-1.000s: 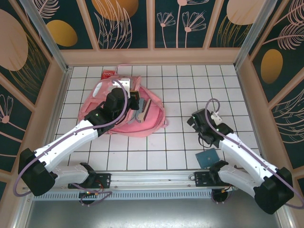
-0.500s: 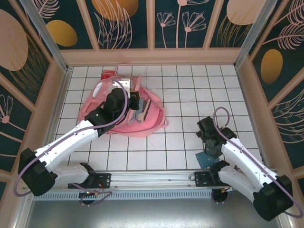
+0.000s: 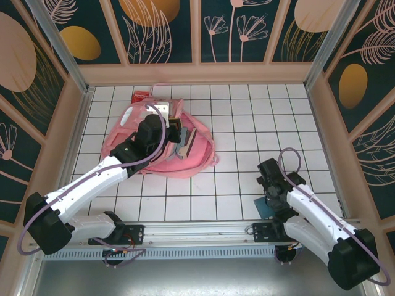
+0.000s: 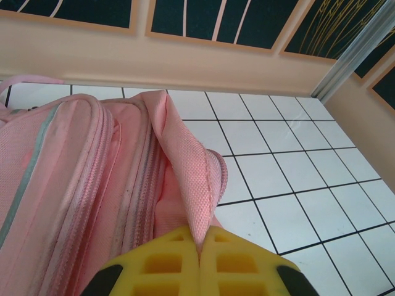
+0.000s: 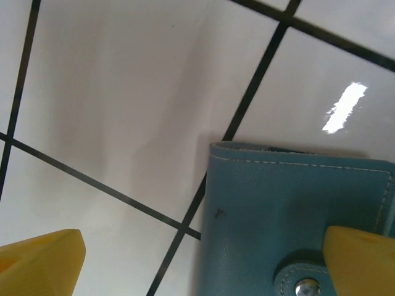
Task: Pack the student bag
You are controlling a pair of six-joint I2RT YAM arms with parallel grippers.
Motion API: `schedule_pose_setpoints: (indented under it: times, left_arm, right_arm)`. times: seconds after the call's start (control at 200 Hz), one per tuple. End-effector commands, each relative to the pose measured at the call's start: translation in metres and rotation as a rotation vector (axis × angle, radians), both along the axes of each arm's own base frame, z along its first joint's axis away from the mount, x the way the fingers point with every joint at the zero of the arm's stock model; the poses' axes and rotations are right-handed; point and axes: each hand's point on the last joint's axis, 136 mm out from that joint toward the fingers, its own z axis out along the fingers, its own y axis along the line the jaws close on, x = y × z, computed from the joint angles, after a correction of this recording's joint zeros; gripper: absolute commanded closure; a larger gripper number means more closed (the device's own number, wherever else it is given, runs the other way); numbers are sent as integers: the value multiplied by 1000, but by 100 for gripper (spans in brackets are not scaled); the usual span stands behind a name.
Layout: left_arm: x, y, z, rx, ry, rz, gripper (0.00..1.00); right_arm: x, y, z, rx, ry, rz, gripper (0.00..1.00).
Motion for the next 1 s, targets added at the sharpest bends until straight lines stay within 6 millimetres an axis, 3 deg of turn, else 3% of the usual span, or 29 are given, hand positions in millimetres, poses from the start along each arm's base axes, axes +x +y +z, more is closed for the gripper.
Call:
schedule_pose_setpoints:
  times: [0.0,0.135,0.395,0.586,0.761,0.996]
  left_arm:
    - [-3,-7,46,-118,-115,-27,98]
    - [-3,-4,47,-114,-119,-17,98]
    - [0,-7,45,-109,-109,-20,98]
    - [0,-9,46,-105,-103,-24,98]
    - [1,-9,47,-106,-103,-22,98]
    - [2,-12,45,-105,-100,-29,98]
  right_arm:
    - [17,22,-14,103,-47,40,1]
    - [32,48,-20,192,-70,125,1]
    - [85,100,21,238,-241,297,1]
    - [114,127,52,145,-267,437,1]
    - [115,118,67,5,-242,476,1]
    - [88,102,41,-59,-155,540,1]
